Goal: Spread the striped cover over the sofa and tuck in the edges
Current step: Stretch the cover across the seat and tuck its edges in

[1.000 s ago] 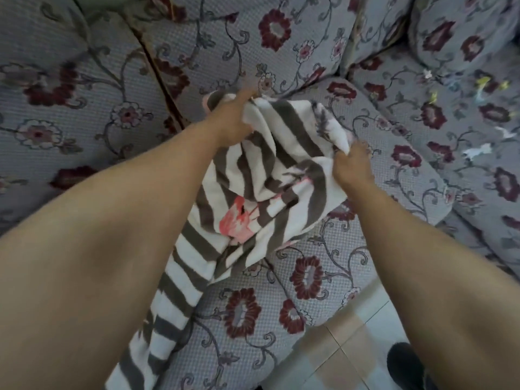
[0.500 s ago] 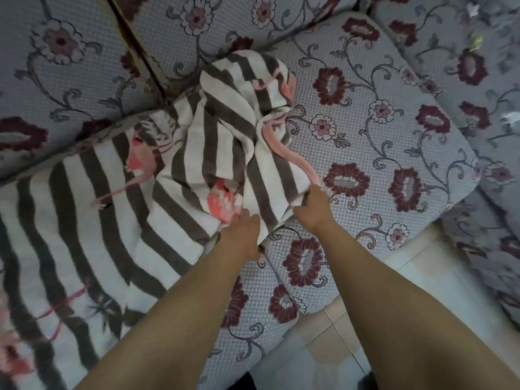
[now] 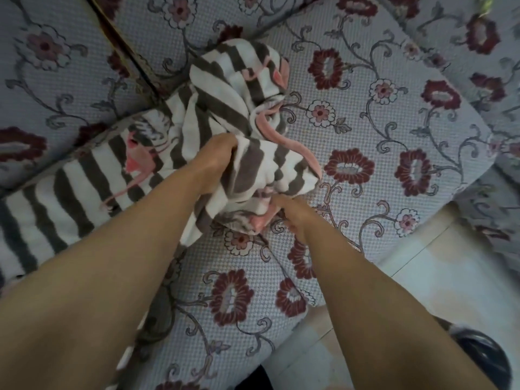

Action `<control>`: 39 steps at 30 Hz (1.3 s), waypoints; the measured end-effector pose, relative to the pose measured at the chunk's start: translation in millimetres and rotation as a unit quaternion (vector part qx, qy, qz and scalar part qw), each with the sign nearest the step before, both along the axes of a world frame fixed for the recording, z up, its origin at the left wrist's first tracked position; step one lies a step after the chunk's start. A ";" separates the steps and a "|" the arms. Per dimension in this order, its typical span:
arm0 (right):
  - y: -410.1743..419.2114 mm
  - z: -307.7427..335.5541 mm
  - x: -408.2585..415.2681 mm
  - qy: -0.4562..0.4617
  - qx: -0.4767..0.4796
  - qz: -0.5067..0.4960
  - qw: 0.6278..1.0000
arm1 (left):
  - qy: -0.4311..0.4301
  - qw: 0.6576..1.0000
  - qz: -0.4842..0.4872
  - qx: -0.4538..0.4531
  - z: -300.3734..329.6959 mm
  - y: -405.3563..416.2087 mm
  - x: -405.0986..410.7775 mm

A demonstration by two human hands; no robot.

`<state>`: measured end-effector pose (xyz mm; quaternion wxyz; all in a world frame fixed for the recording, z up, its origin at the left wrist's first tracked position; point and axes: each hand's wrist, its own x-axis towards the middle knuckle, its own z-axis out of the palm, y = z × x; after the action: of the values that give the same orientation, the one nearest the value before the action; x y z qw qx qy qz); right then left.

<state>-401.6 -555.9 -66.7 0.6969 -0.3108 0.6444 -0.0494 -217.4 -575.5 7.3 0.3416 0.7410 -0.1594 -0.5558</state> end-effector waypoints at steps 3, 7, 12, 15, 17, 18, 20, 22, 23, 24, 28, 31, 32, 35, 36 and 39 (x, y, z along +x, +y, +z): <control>-5.1 -2.1 23.2 -0.007 -0.008 -0.053 0.999 | -0.027 0.996 -0.069 -0.045 6.7 0.8 4.9; -7.3 2.3 28.7 -0.046 0.010 -0.219 0.975 | -0.119 0.987 -0.103 -0.044 -1.5 11.9 15.6; -17.1 25.8 1.0 -0.047 0.003 -0.288 0.957 | -0.262 0.951 -0.162 -0.023 -9.8 28.6 15.2; -38.9 46.3 -34.8 0.051 -0.076 -0.262 0.961 | -0.281 0.936 -0.210 -0.037 -1.6 30.4 0.8; -59.6 62.7 -68.8 0.129 -0.154 -0.277 0.940 | -0.299 0.919 -0.245 -0.077 5.1 27.9 -18.3; -69.0 72.3 -85.7 0.175 -0.200 -0.283 0.922 | -0.309 0.909 -0.259 -0.103 8.7 26.7 -30.2; -89.2 90.4 -120.4 0.238 -0.276 -0.303 0.881 | -0.291 0.897 -0.300 -0.145 11.9 24.5 -60.6; -106.5 105.3 -144.7 0.236 -0.296 -0.318 0.869 | -0.236 0.883 -0.376 -0.155 12.9 27.7 -92.2; -113.6 113.1 -153.0 0.231 -0.299 -0.327 0.866 | -0.228 0.861 -0.431 -0.144 11.5 30.1 -108.4; -120.2 116.3 -160.1 0.209 -0.296 -0.346 0.866 | -0.237 0.832 -0.485 -0.126 7.7 33.0 -123.0; -110.0 115.9 -155.1 -0.020 -0.246 -0.351 0.904 | -0.338 0.787 -0.508 -0.089 -12.8 37.2 -144.7; -80.9 93.4 -148.8 0.026 -0.198 -0.204 0.958 | -0.340 0.878 -0.333 -0.050 -14.8 18.1 -127.2; -68.9 83.4 -146.5 0.066 -0.186 -0.187 0.962 | -0.334 0.891 -0.304 -0.047 -12.9 11.1 -119.7; -33.1 47.2 -136.0 0.168 -0.127 -0.189 0.959 | -0.296 0.872 -0.387 -0.056 -9.9 5.3 -112.4; -23.6 37.7 -135.3 0.207 -0.092 -0.188 0.956 | -0.278 0.853 -0.437 -0.060 -10.9 11.1 -119.6; -8.1 17.8 -125.5 0.131 0.025 -0.231 0.964 | -0.226 0.797 -0.559 -0.032 -29.5 39.8 -149.1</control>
<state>-527.1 -564.1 -49.0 0.5836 -0.1397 0.7854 -0.1517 -366.6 -535.7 -22.2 -0.0507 0.6168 -0.6358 -0.4612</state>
